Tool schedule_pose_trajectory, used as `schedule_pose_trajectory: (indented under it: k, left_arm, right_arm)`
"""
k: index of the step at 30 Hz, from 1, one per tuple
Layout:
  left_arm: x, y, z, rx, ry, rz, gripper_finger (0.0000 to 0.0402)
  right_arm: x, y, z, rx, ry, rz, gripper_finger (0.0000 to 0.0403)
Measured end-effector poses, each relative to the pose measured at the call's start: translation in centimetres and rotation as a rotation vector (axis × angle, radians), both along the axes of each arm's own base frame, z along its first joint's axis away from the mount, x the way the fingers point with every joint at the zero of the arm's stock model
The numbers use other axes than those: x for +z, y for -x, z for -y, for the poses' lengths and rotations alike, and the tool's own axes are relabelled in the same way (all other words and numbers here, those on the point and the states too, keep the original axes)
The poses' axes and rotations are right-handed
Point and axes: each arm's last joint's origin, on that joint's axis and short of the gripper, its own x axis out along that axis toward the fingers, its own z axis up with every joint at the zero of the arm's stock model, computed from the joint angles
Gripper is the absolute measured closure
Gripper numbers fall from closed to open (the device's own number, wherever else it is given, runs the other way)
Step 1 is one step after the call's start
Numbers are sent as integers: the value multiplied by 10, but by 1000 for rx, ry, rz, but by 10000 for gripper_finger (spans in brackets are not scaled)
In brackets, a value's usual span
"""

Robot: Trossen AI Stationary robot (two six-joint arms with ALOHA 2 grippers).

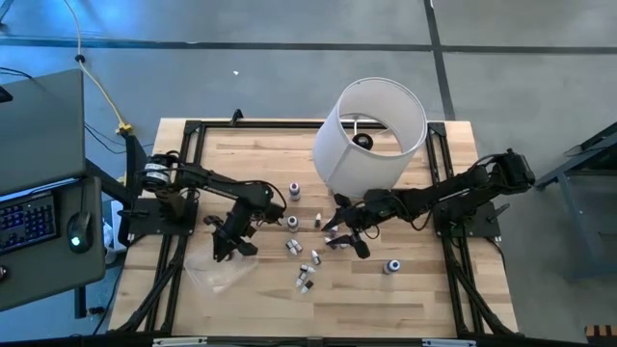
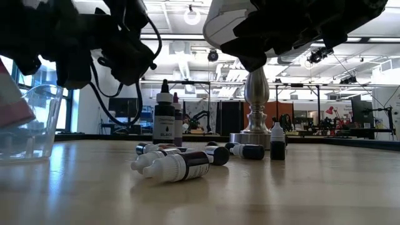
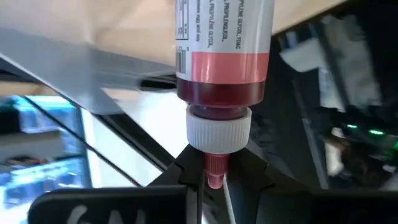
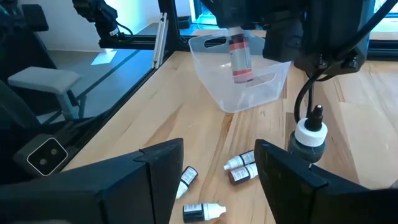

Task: Pick & Place food coloring
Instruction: Put the pink food coloring bottle into the transparent bin

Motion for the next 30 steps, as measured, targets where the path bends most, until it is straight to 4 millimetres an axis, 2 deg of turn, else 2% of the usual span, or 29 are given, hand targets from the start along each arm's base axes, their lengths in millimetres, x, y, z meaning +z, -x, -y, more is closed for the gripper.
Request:
schedule_pose_trajectory:
  k: [6, 11, 15, 22, 30]
  left_arm:
    - [-7, 1, -2, -88, -84, 5, 339]
    - [-7, 0, -3, -123, -69, 55, 310]
    - [-8, -3, -3, -136, -58, 113, 306]
    - [3, -14, -2, -154, -67, 186, 306]
    - [25, -27, -9, -358, -334, 275, 306]
  right_arm:
    - [0, 0, 0, 0, 0, 0, 211]
    - [0, 0, 0, 0, 1, 2, 211]
    - [0, 0, 0, 1, 2, 2, 211]
    - [0, 0, 0, 0, 1, 2, 211]
    - [0, 0, 0, 0, 0, 1, 211]
